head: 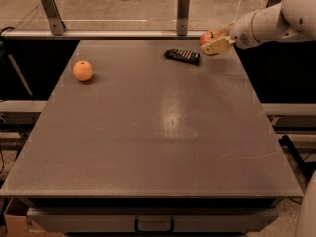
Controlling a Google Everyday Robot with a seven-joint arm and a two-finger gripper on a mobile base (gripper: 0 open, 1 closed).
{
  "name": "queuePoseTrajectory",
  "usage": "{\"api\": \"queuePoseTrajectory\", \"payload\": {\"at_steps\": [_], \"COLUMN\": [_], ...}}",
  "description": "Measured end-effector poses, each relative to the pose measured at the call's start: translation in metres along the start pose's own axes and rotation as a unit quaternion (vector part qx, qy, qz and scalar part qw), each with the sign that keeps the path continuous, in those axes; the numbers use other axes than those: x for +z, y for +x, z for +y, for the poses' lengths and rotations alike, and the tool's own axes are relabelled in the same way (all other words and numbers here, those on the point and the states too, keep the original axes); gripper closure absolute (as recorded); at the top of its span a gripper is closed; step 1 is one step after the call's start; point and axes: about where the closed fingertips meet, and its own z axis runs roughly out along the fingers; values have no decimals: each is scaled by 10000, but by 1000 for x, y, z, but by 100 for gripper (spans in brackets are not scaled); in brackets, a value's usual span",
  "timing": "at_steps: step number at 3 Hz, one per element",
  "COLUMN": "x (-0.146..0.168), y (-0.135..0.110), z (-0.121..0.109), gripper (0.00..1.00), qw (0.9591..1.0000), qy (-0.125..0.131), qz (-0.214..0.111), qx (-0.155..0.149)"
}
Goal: Move apple near rxbar chocolate
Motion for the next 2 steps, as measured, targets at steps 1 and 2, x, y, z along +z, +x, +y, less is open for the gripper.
{"api": "queuePoseTrajectory", "payload": {"at_steps": [1, 2], "x": [12, 16], "y": [15, 25], "z": [5, 6], "gripper": [82, 59], "qw": [9995, 9986], "qy": [-67, -48], "qz": [213, 361], "qx": [233, 390]}}
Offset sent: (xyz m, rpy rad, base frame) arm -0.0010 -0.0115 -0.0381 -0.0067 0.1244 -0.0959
